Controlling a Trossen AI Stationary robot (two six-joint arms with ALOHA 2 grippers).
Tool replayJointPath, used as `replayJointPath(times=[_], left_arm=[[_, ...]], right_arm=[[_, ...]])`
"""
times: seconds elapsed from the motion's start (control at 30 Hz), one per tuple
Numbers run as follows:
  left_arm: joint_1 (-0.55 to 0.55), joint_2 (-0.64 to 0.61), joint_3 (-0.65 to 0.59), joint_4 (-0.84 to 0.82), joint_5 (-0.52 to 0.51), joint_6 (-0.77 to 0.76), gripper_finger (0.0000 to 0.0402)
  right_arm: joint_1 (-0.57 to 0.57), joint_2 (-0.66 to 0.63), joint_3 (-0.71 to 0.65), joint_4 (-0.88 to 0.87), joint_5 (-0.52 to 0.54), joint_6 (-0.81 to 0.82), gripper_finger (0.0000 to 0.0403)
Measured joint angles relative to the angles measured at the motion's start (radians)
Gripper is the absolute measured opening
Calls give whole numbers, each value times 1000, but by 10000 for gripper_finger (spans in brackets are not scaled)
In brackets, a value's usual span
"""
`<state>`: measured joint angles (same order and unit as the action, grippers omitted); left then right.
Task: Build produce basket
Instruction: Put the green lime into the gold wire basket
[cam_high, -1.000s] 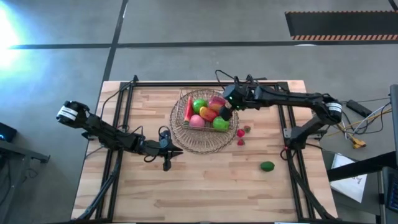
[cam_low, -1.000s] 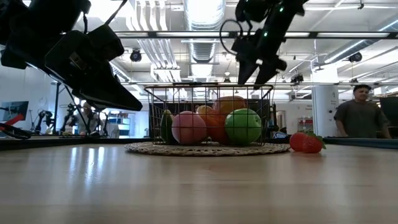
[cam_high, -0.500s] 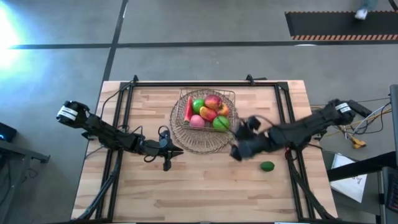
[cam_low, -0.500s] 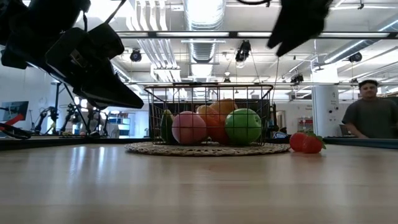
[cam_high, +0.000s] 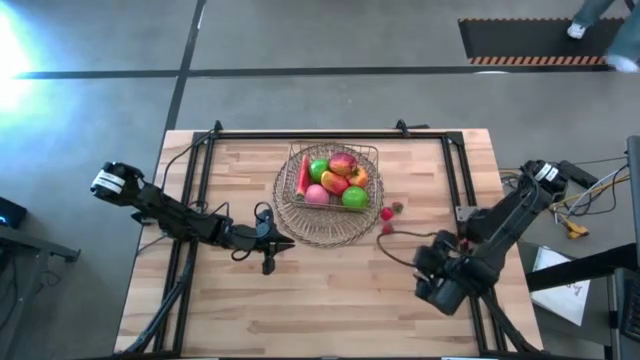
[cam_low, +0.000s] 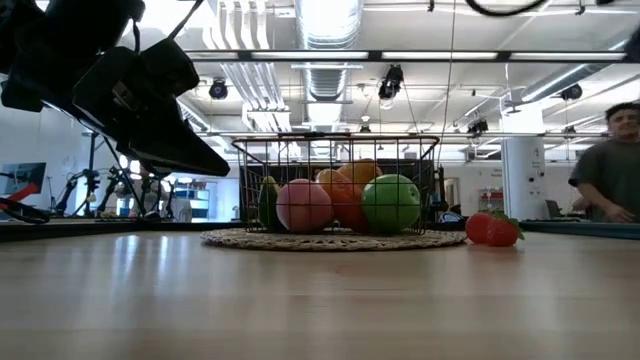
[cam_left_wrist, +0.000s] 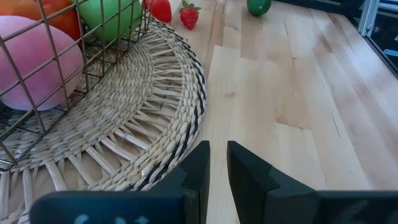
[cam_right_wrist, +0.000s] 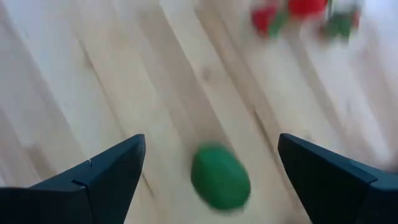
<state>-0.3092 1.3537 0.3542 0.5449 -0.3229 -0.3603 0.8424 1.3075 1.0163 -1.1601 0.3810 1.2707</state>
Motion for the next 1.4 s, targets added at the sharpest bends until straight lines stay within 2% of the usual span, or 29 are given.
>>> replayJointPath(times=[0.1, 0.23, 0.4, 0.53, 0.7, 0.83, 1.4], left_arm=[[0, 0, 0, 0, 0, 0, 38], [0, 0, 0, 13, 0, 2, 38], [0, 0, 0, 16, 0, 5, 38], [0, 0, 0, 16, 0, 5, 38], [0, 0, 1, 18, 0, 5, 38], [0, 0, 0, 23, 0, 5, 38], [0, 0, 1, 24, 0, 2, 38]], right_arm=[[33, 4, -26, -3, -117, 61, 359], [44, 16, -57, -3, -250, 20, 359], [40, 17, -108, -4, -236, -86, 359], [21, 9, -162, 7, -222, -101, 359], [-5, -12, -241, 156, -225, -152, 359], [-25, -12, -268, 209, -225, -187, 353], [-30, -11, -334, 299, -232, -223, 250]])
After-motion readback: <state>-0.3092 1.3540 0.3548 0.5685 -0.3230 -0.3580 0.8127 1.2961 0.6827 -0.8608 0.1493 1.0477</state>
